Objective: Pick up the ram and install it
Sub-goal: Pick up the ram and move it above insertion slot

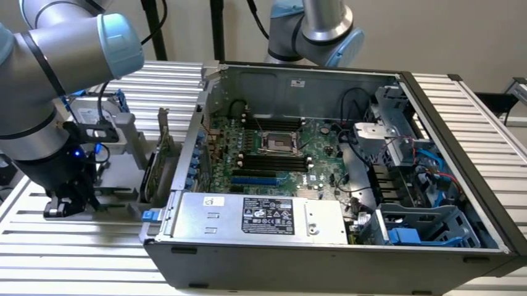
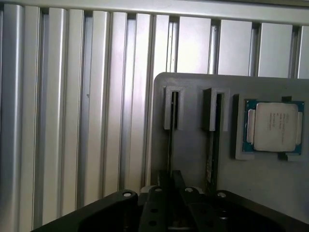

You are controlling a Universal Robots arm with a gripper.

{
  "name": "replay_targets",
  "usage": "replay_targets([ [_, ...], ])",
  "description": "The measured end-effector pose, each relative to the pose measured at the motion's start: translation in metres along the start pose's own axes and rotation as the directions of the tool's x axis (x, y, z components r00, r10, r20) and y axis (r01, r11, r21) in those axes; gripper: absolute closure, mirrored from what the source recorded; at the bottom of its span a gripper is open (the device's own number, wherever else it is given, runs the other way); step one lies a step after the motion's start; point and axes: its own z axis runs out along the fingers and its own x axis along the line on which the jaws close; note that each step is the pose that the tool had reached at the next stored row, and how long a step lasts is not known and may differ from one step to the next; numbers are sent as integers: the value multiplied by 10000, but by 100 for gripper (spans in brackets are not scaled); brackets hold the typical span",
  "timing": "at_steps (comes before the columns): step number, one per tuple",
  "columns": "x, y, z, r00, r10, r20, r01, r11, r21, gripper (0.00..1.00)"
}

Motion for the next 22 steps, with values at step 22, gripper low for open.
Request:
replay_targets([
  [22, 0, -17, -27, 9998, 202, 6, -202, 9998, 4, 86],
])
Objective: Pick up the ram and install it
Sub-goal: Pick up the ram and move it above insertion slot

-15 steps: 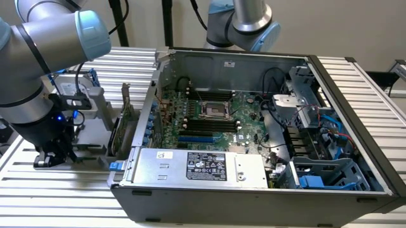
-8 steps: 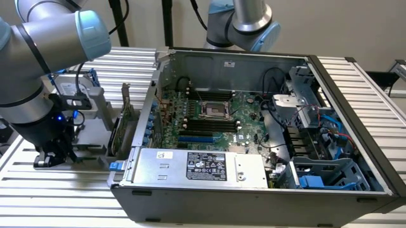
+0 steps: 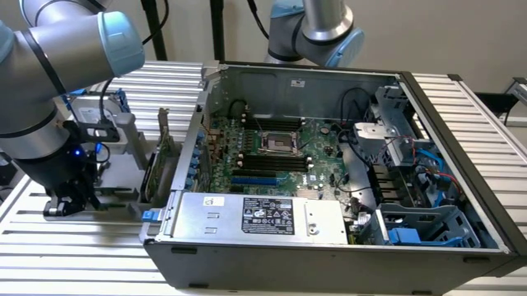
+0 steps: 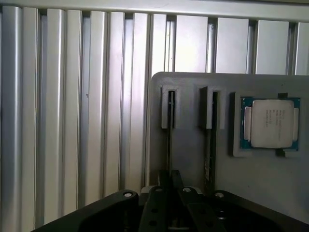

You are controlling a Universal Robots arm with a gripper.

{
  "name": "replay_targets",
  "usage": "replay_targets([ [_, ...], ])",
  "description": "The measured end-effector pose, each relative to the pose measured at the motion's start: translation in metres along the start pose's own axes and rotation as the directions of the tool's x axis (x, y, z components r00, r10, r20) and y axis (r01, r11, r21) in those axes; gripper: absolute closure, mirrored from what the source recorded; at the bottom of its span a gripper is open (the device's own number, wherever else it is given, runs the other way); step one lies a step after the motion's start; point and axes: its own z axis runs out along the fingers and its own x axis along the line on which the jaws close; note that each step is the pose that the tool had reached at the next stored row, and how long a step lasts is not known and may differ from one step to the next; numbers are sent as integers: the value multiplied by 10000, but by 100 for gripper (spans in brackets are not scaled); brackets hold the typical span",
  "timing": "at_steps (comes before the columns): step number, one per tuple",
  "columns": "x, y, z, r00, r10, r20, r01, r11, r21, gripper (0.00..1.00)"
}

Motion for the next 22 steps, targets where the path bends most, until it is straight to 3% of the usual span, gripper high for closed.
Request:
replay_targets([
  [7, -5, 2, -161, 10000, 21, 0, -21, 10000, -2, 86],
  [15, -18, -2, -523, 10000, 20, 1, -20, 10000, -1, 86],
  [22, -26, -63, -844, 10000, 21, 1, -21, 10000, -1, 86],
])
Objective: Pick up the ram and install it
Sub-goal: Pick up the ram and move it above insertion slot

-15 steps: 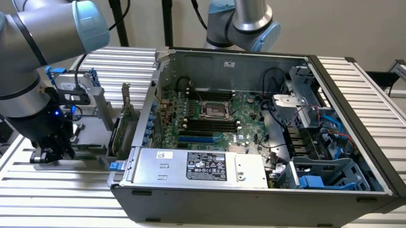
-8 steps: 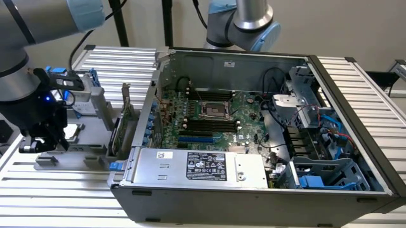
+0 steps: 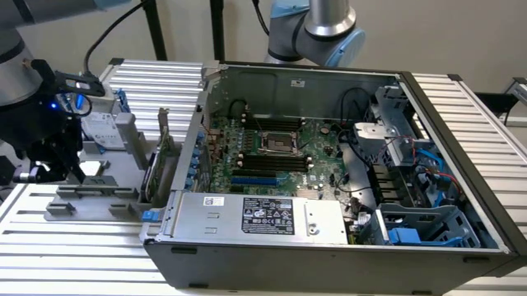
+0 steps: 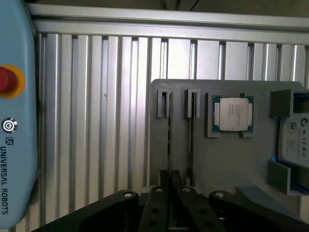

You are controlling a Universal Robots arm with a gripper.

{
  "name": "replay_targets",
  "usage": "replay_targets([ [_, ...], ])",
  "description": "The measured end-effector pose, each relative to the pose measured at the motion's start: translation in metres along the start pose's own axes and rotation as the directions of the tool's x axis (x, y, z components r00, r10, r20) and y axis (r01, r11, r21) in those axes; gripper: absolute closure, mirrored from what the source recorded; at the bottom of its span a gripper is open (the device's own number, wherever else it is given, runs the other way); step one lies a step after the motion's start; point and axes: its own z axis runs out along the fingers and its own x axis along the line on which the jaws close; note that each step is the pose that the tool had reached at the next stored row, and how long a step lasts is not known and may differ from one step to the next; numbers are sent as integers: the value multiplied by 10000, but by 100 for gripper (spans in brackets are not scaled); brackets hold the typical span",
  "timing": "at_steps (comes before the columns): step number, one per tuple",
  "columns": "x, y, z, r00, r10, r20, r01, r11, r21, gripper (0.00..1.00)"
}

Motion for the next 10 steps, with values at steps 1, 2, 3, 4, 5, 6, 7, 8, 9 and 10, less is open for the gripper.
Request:
replay_targets([
  [1, -1, -16, -46, 10000, 0, -1, 0, 10000, -1, 86],
  [2, -2, -34, -93, 10000, 0, -1, 0, 10000, -1, 86],
  [3, -3, -51, -138, 10000, 0, -1, 0, 10000, 0, 86],
  [4, -3, -70, -184, 10000, 0, -2, 0, 10000, -1, 86],
  [5, -5, -89, -229, 10000, 0, 0, 0, 10000, 0, 86],
  [6, -5, -111, -276, 10000, 0, -1, 0, 10000, 0, 86],
  [7, -6, -133, -322, 10000, -1, -1, 1, 10000, -1, 86],
  [8, -7, -156, -367, 10000, -1, 0, 1, 10000, 0, 86],
  [9, -8, -181, -416, 10000, 0, 0, 0, 10000, 0, 86],
  [10, -9, -205, -461, 10000, 0, -1, 0, 10000, -1, 86],
])
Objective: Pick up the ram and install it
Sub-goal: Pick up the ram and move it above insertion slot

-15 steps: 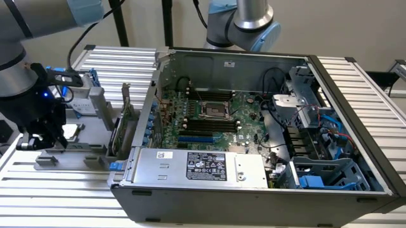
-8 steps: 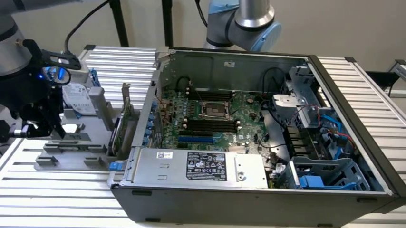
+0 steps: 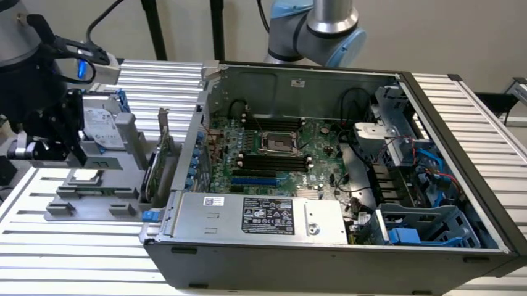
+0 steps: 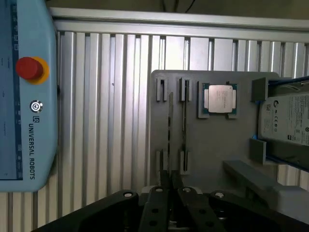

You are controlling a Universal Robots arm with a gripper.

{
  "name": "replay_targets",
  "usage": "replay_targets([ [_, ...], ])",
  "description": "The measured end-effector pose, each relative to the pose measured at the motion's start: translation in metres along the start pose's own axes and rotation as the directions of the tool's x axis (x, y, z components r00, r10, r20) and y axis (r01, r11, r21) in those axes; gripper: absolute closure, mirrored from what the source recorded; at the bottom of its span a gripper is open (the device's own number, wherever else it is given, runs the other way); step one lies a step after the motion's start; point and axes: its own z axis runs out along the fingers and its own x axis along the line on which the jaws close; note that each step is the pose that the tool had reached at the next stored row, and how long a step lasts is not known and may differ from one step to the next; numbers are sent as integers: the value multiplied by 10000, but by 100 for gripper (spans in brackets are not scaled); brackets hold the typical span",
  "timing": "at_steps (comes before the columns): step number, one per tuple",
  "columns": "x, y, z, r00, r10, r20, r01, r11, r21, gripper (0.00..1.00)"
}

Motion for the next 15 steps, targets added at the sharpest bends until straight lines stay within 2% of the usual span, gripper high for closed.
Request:
replay_targets([
  [6, -3, -215, -280, 10000, -2, 6, 2, 10000, 1, 86],
  [15, -6, -611, -673, 10000, -2, 84, 2, 10000, 3, 86],
])
